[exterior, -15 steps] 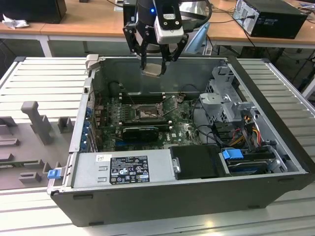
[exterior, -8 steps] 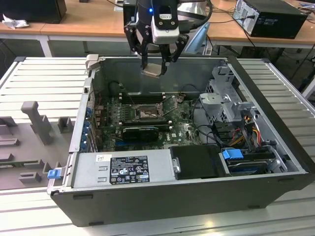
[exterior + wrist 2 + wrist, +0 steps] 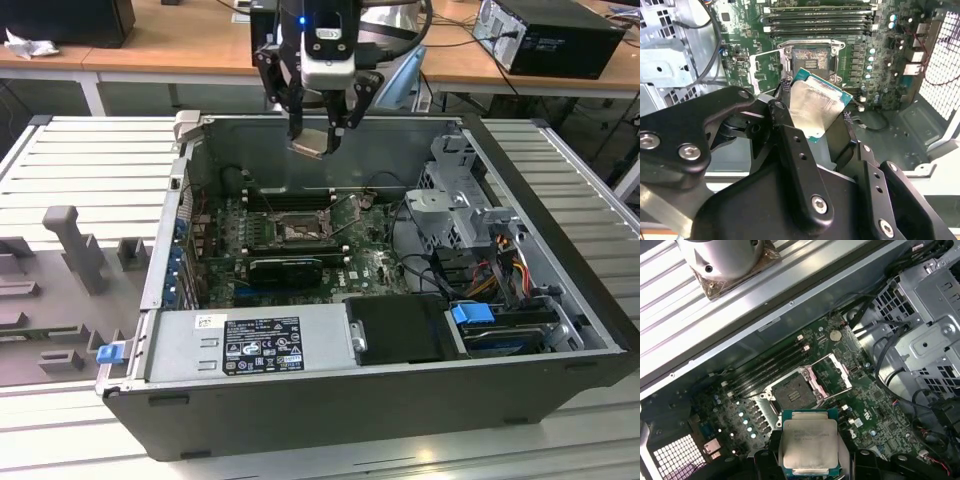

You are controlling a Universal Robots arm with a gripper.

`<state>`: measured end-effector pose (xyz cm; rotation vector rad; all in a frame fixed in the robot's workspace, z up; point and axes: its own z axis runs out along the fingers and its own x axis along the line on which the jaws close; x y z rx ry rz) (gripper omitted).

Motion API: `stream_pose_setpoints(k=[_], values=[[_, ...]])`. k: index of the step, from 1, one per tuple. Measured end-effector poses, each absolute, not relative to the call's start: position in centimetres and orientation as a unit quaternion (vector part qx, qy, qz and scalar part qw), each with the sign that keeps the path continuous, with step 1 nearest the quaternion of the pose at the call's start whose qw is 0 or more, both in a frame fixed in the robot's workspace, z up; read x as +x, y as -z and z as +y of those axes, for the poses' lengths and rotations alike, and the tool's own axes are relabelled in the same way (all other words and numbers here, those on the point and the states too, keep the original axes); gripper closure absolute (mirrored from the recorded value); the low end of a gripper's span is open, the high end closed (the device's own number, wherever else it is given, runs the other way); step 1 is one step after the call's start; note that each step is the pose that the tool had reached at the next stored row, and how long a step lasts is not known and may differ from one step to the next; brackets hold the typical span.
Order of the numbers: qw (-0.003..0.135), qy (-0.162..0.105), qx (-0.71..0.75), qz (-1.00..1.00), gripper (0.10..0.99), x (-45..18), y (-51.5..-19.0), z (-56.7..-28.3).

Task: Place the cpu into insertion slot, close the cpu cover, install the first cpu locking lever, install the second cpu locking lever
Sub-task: 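Place the cpu into insertion slot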

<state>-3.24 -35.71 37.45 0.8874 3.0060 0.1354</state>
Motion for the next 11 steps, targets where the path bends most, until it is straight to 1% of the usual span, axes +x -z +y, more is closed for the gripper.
stream_pose_setpoints(k=[11], values=[[0.005, -0.043, 0.348, 0.936, 0.557, -3.24, -37.41, -35.70]])
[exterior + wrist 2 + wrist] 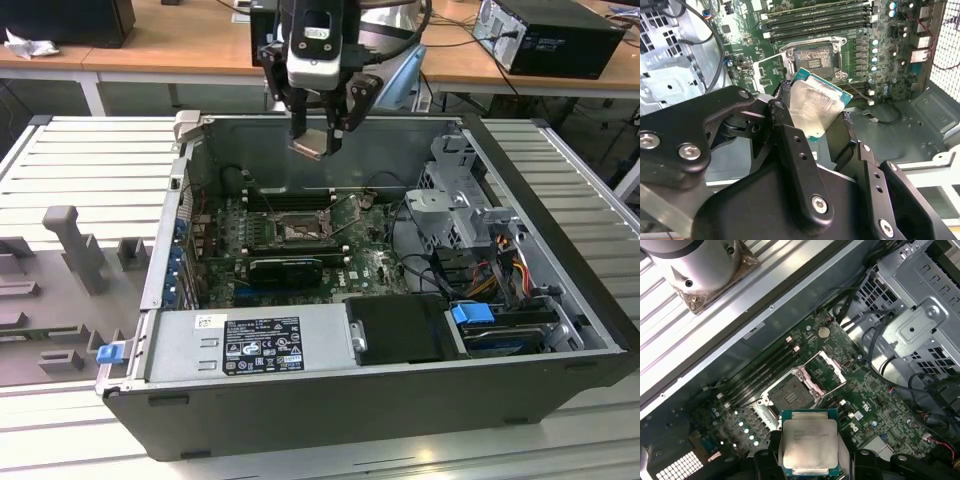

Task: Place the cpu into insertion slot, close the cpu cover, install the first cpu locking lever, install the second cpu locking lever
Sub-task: 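Place the cpu into insertion slot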

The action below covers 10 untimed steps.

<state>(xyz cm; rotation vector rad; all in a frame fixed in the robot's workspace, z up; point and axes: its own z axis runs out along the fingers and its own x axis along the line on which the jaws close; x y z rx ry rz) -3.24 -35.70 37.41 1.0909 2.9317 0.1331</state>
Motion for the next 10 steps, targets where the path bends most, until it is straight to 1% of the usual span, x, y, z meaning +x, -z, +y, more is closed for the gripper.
stream_pose_setpoints(k=[10], values=[[0.008, -0.041, 0.406, 0.913, 0.557, -3.24, -37.37, -35.70]])
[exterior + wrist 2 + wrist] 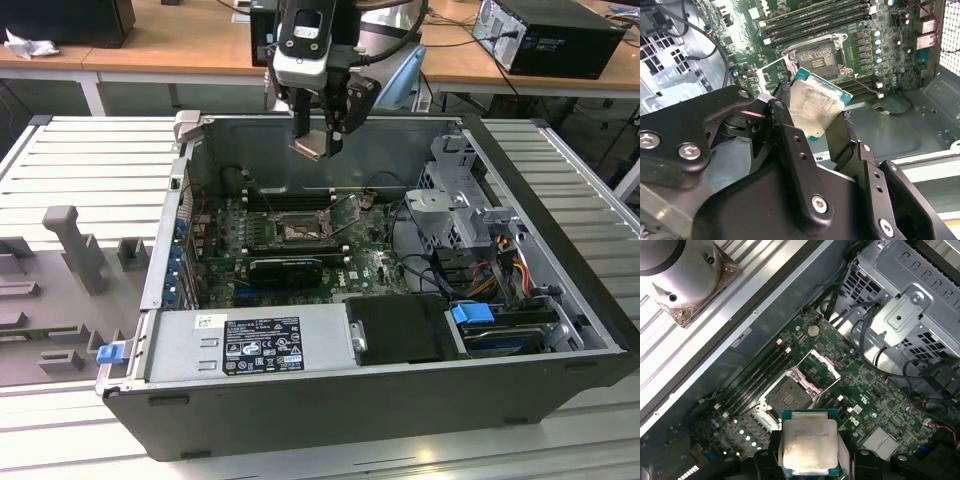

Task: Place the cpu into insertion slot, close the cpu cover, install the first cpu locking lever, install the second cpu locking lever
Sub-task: 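Place the cpu into insertion slot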

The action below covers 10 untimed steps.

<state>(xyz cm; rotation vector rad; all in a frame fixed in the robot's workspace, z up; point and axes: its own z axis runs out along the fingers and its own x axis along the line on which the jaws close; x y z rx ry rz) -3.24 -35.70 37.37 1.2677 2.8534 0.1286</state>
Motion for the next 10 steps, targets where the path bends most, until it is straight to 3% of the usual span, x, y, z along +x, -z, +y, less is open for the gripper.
stream_pose_setpoints(k=[10], values=[[0.011, -0.040, 0.463, 0.886, 0.557, -3.24, -37.36, -35.70]])
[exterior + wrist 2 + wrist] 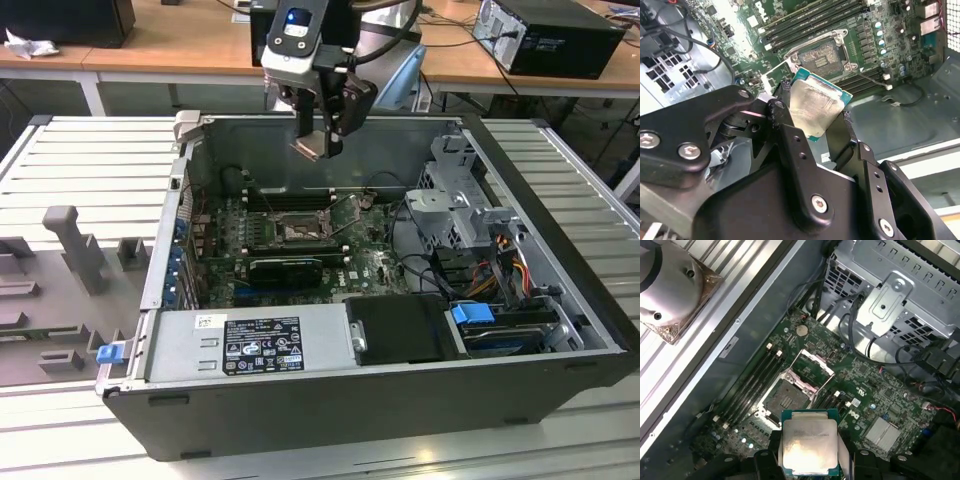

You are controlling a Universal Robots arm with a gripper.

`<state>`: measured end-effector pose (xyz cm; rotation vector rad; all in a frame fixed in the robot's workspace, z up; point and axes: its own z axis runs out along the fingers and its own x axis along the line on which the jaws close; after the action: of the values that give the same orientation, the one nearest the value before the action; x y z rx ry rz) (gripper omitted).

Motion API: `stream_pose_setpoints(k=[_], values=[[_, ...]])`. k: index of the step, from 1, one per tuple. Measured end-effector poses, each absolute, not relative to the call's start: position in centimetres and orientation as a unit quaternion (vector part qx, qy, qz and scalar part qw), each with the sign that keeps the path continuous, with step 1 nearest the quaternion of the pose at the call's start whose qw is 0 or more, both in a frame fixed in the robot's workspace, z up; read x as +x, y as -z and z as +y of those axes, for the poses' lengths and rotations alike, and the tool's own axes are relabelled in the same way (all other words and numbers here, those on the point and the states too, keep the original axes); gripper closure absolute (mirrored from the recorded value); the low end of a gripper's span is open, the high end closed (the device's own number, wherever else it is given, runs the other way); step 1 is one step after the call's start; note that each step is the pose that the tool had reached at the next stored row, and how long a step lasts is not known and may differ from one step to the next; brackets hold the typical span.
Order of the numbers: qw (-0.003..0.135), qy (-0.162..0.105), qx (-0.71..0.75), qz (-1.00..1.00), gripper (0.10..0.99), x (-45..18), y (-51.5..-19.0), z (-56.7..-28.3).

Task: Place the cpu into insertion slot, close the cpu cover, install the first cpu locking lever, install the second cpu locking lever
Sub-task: 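Place the cpu into insertion slot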

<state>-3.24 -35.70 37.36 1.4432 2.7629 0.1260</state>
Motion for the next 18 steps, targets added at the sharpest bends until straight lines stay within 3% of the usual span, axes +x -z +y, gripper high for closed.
stream_pose_setpoints(k=[18], values=[[0.013, -0.038, 0.545, 0.838, 0.557, -3.24, -37.30, -35.71]])
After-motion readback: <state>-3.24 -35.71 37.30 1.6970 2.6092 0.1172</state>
